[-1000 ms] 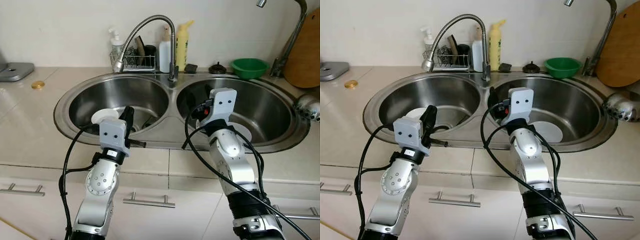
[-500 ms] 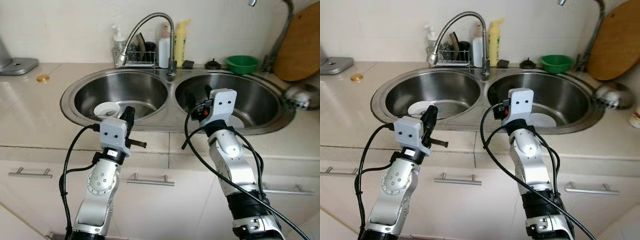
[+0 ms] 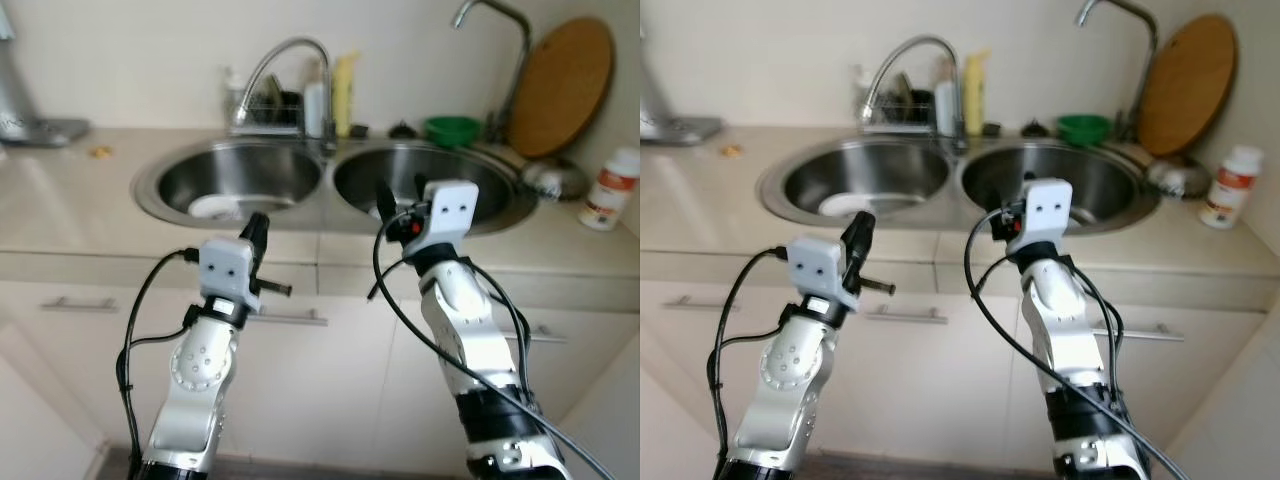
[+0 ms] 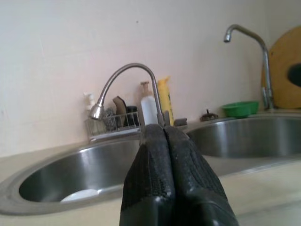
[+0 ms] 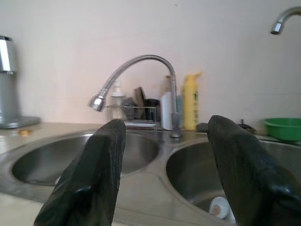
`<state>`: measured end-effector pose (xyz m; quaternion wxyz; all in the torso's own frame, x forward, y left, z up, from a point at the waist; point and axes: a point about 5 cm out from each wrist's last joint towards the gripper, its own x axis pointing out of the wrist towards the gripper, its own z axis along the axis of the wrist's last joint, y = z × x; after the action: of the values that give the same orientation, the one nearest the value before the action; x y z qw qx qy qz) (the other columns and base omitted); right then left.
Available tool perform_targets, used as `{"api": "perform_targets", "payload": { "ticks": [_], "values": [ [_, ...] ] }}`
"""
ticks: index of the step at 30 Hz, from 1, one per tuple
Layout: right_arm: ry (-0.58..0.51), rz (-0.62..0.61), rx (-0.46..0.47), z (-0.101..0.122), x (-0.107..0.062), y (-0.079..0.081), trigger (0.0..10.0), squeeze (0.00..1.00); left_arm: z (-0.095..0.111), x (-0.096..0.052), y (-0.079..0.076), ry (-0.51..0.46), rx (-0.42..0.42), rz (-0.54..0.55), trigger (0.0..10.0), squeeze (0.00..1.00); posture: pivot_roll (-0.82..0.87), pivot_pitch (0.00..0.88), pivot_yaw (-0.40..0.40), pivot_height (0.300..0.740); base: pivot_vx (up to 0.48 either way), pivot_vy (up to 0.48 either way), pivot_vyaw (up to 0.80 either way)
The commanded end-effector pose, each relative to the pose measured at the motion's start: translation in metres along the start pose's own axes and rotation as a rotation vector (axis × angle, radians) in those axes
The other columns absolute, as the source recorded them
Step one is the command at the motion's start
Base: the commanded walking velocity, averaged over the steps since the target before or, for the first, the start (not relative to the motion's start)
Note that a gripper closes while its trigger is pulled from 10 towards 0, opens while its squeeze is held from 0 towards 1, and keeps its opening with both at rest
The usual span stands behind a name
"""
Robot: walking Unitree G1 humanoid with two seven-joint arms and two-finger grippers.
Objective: Kitchen organization
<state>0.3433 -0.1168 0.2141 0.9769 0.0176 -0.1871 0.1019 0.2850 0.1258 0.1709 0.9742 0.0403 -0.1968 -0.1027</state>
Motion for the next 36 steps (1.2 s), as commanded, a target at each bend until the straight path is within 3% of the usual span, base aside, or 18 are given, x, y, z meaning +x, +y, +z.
{"api": "perform_targets", "payload": {
  "ticks": [1, 13, 36],
  "values": [
    [-0.007, -0.002, -0.006, 0.0029, 0.0016, 0.0006, 10.0, 0.00, 0.0045, 0.0042, -0.0001, -0.018, 0.005, -0.010, 10.0, 0.00, -0.07, 0.000, 0.029, 0.740, 0.000, 0.000, 0.00],
    [0.011, -0.015, -0.021, -0.0006, -0.0002, -0.0010, 10.0, 0.00, 0.0026, 0.0038, 0.0002, -0.010, -0.013, -0.002, 10.0, 0.00, -0.08, 0.000, 0.029, 0.740, 0.000, 0.000, 0.00],
    [0.020, -0.028, -0.023, -0.0041, -0.0006, -0.0014, 10.0, 0.00, 0.0031, 0.0061, 0.0005, -0.015, -0.011, -0.012, 10.0, 0.00, -0.07, 0.000, 0.033, 0.740, 0.000, 0.395, 0.00]
  ]
}}
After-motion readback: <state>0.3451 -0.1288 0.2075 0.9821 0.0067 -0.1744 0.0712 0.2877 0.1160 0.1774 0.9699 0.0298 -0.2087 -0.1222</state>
